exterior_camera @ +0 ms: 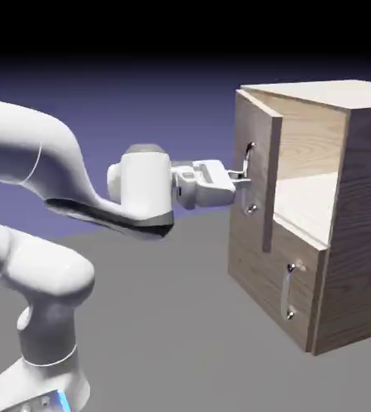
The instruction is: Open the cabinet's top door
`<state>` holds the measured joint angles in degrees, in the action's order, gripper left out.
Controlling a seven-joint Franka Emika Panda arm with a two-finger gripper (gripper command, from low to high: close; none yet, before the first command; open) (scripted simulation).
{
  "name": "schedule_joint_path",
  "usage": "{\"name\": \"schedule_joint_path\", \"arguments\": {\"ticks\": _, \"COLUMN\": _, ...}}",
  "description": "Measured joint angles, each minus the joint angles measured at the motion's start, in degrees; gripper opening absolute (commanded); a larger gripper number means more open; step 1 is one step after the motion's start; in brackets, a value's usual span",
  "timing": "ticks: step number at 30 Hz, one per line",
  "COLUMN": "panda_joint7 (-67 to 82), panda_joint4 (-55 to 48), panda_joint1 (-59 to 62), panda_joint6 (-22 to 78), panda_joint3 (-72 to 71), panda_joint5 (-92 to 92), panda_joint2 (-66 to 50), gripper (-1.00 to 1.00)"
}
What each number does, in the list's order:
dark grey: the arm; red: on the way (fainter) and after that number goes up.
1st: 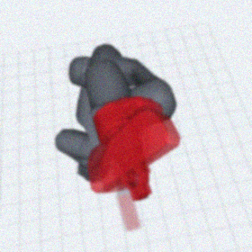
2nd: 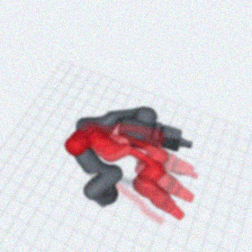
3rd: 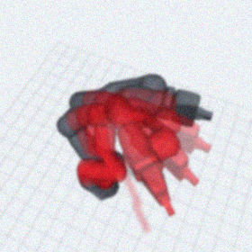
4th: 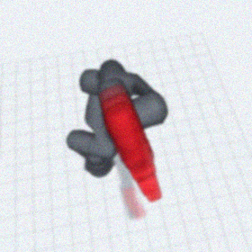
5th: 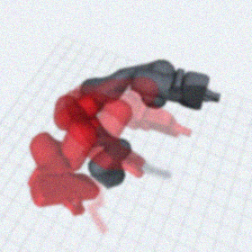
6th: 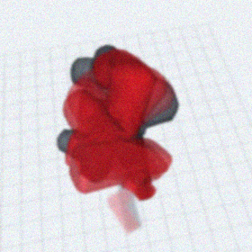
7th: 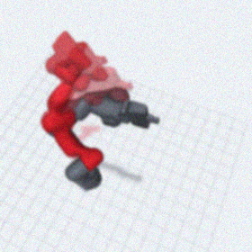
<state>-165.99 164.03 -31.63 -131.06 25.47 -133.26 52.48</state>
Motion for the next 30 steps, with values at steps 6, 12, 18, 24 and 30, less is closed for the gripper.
{"name": "schedule_joint_path", "arguments": {"ticks": 6, "panda_joint7": 1.5, "panda_joint4": 3.5, "panda_joint1": 4.7, "panda_joint6": 4.0, "panda_joint3": -11.7, "panda_joint5": 12.2, "panda_joint2": 2.2, "gripper": -1.00}}
{"name": "schedule_joint_path", "arguments": {"ticks": 12, "panda_joint7": 0.5, "panda_joint4": 4.5, "panda_joint1": 13.0, "panda_joint6": 2.2, "panda_joint3": -24.2, "panda_joint5": 21.9, "panda_joint2": 2.9, "gripper": -1.00}}
{"name": "schedule_joint_path", "arguments": {"ticks": 18, "panda_joint7": 0.0, "panda_joint4": 4.7, "panda_joint1": 23.6, "panda_joint6": -3.6, "panda_joint3": -36.0, "panda_joint5": 30.0, "panda_joint2": 4.9, "gripper": -1.00}}
{"name": "schedule_joint_path", "arguments": {"ticks": 24, "panda_joint7": 0.3, "panda_joint4": 4.9, "panda_joint1": 34.7, "panda_joint6": -11.4, "panda_joint3": -46.9, "panda_joint5": 37.8, "panda_joint2": 9.0, "gripper": -1.00}}
{"name": "schedule_joint_path", "arguments": {"ticks": 30, "panda_joint7": 7.2, "panda_joint4": 5.7, "panda_joint1": 30.2, "panda_joint6": -2.8, "panda_joint3": -53.7, "panda_joint5": 52.7, "panda_joint2": 11.5, "gripper": -1.00}}
